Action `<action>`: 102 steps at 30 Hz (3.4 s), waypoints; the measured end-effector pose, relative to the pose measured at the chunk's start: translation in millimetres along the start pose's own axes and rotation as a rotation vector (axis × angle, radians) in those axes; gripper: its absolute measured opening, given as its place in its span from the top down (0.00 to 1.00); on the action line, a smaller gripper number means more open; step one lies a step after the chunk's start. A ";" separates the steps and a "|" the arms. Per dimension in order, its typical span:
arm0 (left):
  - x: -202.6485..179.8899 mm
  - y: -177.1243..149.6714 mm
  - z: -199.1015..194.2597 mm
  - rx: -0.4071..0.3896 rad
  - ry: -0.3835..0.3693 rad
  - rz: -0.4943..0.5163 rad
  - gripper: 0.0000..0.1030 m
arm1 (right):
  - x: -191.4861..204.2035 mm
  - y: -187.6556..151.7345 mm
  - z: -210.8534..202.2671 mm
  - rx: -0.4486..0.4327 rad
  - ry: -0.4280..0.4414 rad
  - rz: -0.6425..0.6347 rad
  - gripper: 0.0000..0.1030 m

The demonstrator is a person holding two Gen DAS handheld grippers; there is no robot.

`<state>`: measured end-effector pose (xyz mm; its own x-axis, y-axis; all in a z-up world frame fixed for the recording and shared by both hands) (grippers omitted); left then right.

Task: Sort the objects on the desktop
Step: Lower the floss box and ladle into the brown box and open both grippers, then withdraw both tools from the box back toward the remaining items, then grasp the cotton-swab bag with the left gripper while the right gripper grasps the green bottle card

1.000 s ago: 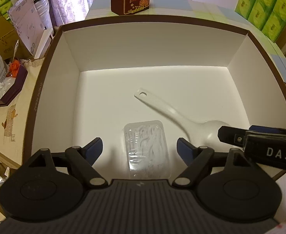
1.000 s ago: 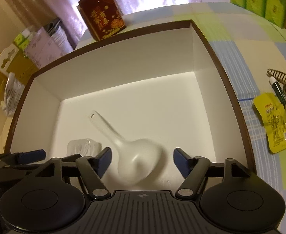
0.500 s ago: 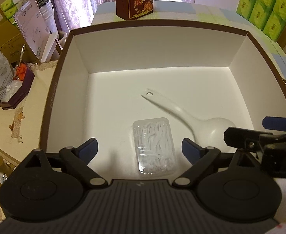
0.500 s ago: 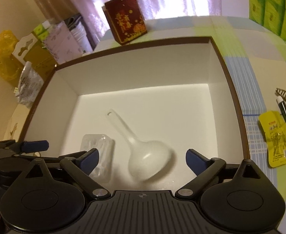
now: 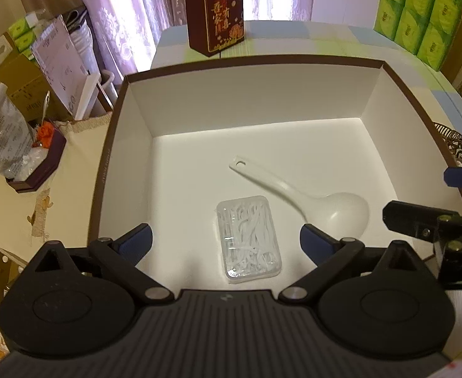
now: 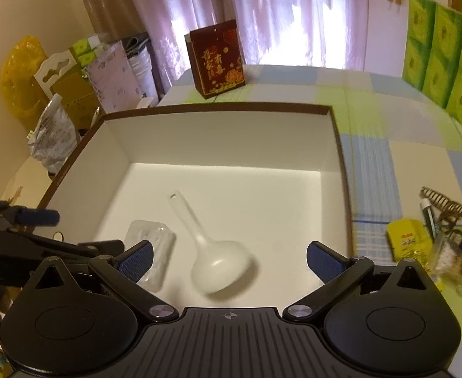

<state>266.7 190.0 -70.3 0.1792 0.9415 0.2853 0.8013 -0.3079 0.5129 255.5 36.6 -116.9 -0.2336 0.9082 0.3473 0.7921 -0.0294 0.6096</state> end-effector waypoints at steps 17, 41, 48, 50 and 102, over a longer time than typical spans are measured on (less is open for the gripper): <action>-8.8 -23.4 -46.6 -0.039 0.022 -0.035 0.04 | 5.7 -22.6 -34.7 -0.007 -0.045 -0.146 0.02; -55.6 -63.6 -91.7 -0.003 0.044 -0.069 0.04 | -22.2 -59.5 -75.4 0.049 0.006 -0.261 0.02; -85.0 -74.7 -97.4 0.019 0.021 -0.049 0.04 | -46.4 -74.7 -92.3 0.065 0.011 -0.243 0.02; -92.8 -77.6 -99.0 0.025 0.013 -0.046 0.04 | -52.7 -78.3 -97.2 0.068 0.013 -0.237 0.02; -322.0 -2.1 -88.9 -0.058 -0.192 0.161 0.05 | -318.8 -96.8 -225.2 -0.127 -0.108 0.073 0.02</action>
<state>156.5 -124.7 -91.3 0.4116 0.8866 0.2108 0.7204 -0.4582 0.5207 126.4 -344.1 -126.2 -0.1108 0.9411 0.3195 0.7256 -0.1430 0.6730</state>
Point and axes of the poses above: each gripper's, at about its wrist camera, not at the fingertips, and z roughly the way its jaws point, x to its left, y to its top, the point moved 2 cm from there along z, roughly the way its jaws point, and after that the axes turned 14 degrees about y, right-handed, at the moved point
